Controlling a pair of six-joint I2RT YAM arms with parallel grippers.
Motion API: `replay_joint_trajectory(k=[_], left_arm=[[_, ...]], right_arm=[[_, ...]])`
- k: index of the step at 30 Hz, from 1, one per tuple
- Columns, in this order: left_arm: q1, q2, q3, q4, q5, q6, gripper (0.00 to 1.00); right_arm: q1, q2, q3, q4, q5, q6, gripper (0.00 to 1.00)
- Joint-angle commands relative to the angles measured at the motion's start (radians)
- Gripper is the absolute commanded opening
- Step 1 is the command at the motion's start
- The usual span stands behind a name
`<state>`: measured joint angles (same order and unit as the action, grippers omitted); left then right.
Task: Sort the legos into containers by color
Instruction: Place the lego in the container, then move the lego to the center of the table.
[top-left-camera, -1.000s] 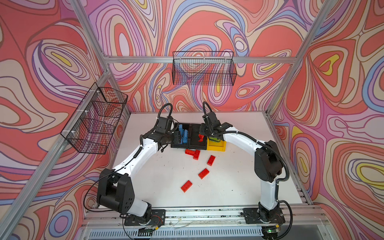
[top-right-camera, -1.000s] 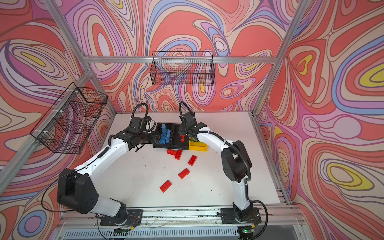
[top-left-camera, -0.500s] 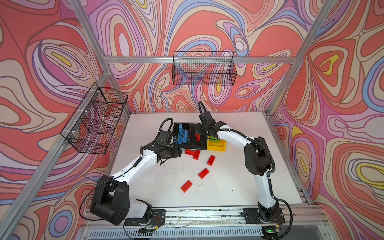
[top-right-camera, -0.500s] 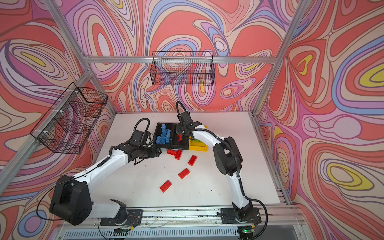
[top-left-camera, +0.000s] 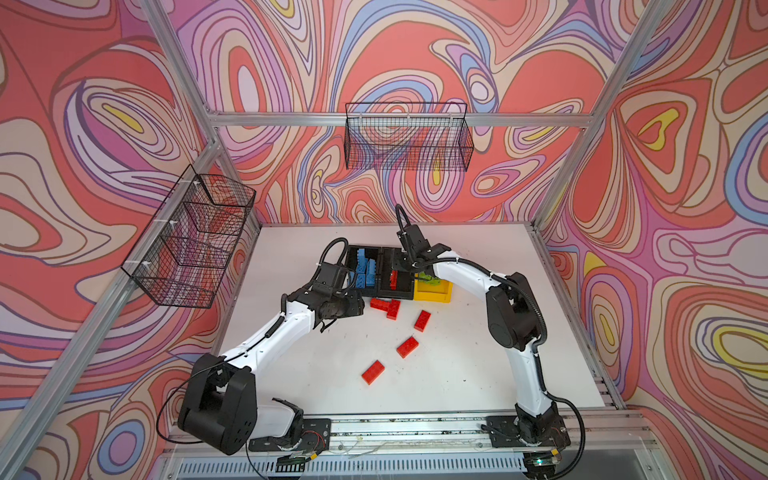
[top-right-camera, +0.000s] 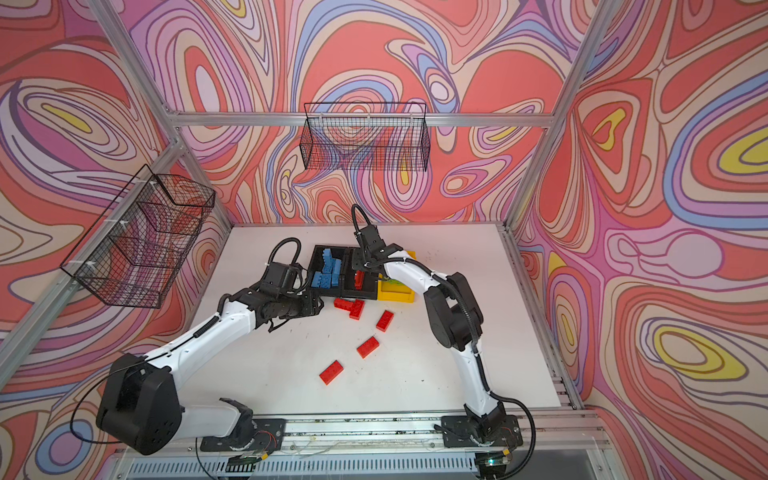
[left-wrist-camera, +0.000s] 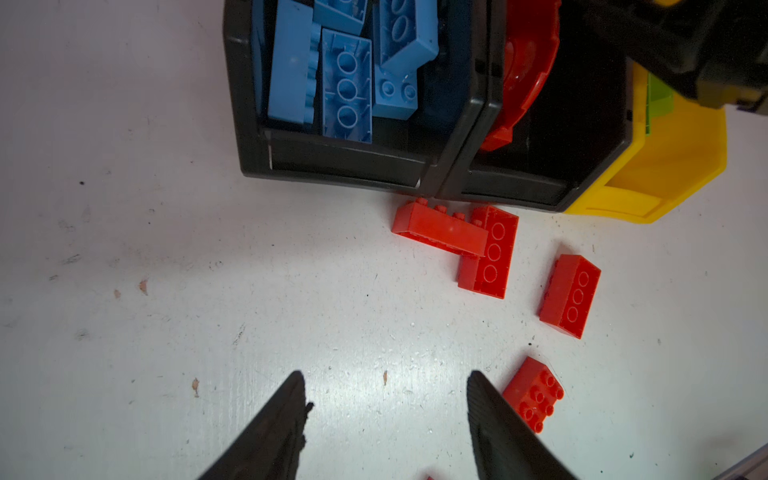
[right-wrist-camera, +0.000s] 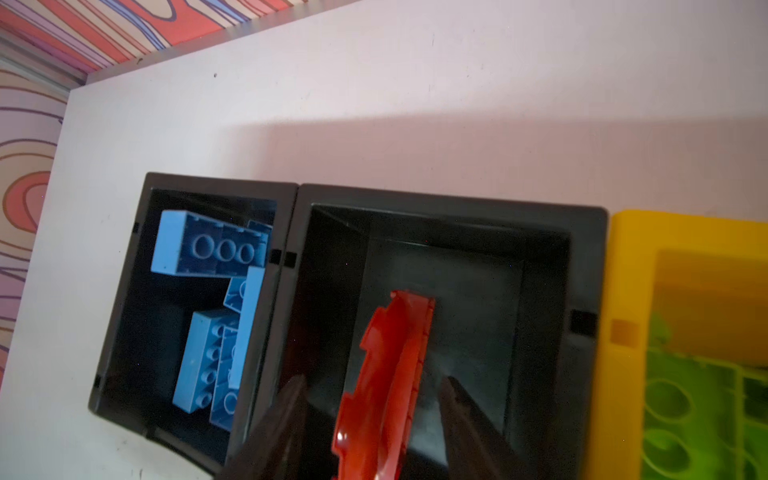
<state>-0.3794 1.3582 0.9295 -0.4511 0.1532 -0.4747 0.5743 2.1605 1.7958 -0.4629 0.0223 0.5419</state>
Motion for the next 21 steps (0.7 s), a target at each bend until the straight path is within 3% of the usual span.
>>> replay_joint_trajectory(k=[1, 8, 13, 17, 21], left_arm=[[0.02, -0.016, 0.061, -0.018, -0.021, 0.083, 0.65], [0.137, 0.028, 0.161, -0.012, 0.037, 0.165, 0.65], [0.184, 0.06, 0.198, -0.009, 0.083, 0.194, 0.65], [0.22, 0.06, 0.173, 0.017, 0.116, 0.185, 0.65], [0.224, 0.07, 0.161, 0.031, 0.141, 0.171, 0.65]], right_arm=[[-0.002, -0.158, -0.018, -0.07, 0.026, -0.103, 0.59], [0.062, -0.357, -0.15, -0.246, 0.025, -0.276, 0.62], [0.21, -0.503, -0.418, -0.285, -0.003, -0.31, 0.72], [0.292, -0.565, -0.557, -0.325, 0.012, -0.19, 0.75], [0.312, -0.603, -0.604, -0.354, 0.073, 0.072, 0.78]])
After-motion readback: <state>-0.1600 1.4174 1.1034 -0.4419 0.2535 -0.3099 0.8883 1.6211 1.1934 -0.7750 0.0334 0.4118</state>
